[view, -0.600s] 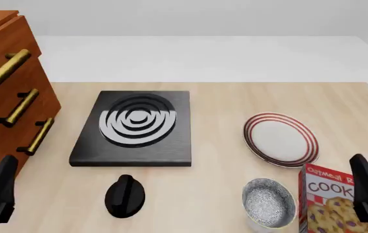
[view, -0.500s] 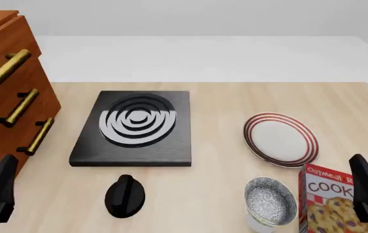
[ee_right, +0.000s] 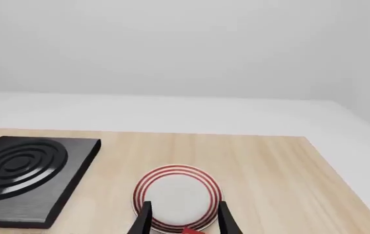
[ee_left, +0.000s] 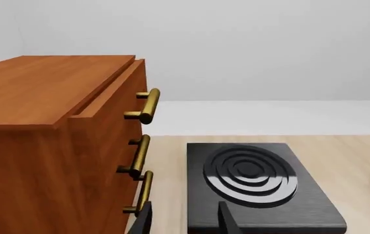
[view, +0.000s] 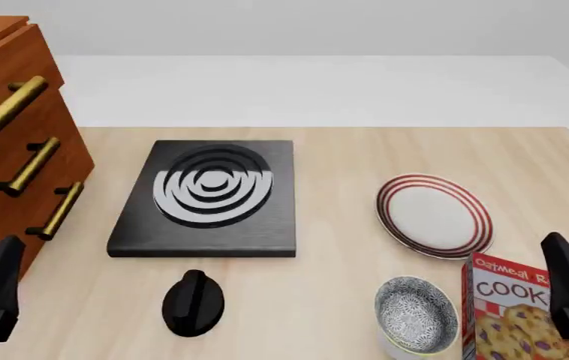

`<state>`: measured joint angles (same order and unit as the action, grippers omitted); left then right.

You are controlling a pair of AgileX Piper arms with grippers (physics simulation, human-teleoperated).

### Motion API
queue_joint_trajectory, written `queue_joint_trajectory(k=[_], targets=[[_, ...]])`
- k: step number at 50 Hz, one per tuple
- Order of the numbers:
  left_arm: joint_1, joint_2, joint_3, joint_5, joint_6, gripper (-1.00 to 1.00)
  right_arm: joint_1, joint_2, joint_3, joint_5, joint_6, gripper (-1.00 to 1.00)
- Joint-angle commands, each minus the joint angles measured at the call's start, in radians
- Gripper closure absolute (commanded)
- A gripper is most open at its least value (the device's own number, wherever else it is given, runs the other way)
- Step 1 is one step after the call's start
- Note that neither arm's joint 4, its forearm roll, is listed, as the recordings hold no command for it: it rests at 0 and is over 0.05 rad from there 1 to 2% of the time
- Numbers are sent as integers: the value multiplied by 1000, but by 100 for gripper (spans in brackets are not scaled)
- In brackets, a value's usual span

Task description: Pick the akita bowl on the ramekin and place it on the plate.

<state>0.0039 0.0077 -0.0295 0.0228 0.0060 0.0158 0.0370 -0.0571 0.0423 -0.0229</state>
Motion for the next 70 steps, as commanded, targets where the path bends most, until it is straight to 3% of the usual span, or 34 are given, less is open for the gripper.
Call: queue_joint_trajectory(k=[1, 3, 5, 6, 7, 8, 10, 12, 13, 14, 15, 16, 18, 19, 22, 24, 27, 29, 32, 36, 41, 48, 64, 70], targets=[[-1, 2, -3, 1, -1, -100, 22, 88, -171, 122, -6, -100], [-2, 11, -41, 29, 0, -100, 27, 151, -241, 169, -52, -100], [-2, -2, -17, 19, 0, -100, 45, 176, -318, 222, -40, -100], [-2, 21, -73, 52, 0, -100, 56, 171, -351, 251, -35, -100], [-2, 3, -39, 36, 0, -100, 59, 173, -383, 275, -23, -100], [-2, -4, -3, 8, 0, -100, 96, 217, -449, 321, 23, -100], [-2, 1, 0, -2, -1, -100, 104, 328, -491, 350, 19, -100], [-1, 2, -5, 2, -1, -100, 138, 333, -526, 378, 19, -100], [-1, 14, -57, 41, -2, -100, 147, 348, -548, 401, 21, -100], [-1, 25, -81, 55, -3, -100, 160, 371, -561, 415, 30, -100], [0, -4, -15, 17, -3, -100, 182, 387, -577, 433, 47, -100], [-1, 1, -6, 3, -3, -100, 182, 413, -585, 446, 55, -100], [0, 30, -102, 70, -3, -100, 209, 440, -604, 471, 43, -100], [-1, 33, -108, 73, -3, -100, 208, 456, -608, 482, 48, -100], [-2, -5, -12, 15, -3, -100, 224, 517, -618, 509, 22, -100], [-3, 30, -109, 77, -4, -100, 245, 545, -626, 529, 7, -100], [-3, 38, -121, 81, -3, -100, 271, 578, -642, 556, 16, -100], [-3, 38, -120, 81, -2, -100, 300, 611, -645, 568, 59, -100], [-2, 34, -116, 80, -1, -100, 338, 652, -631, 572, 82, -100], [-3, 34, -119, 83, -1, -100, 374, 677, -623, 578, 74, -100], [-3, 36, -121, 84, -1, -100, 427, 721, -587, 561, 122, -100], [-3, 37, -123, 84, -2, -100, 460, 763, -541, 521, 135, -100], [-2, 35, -125, 86, -5, -100, 415, 803, -469, 479, 96, -100], [-3, 31, -123, 88, -5, -100, 407, 822, -446, 454, 106, -100]])
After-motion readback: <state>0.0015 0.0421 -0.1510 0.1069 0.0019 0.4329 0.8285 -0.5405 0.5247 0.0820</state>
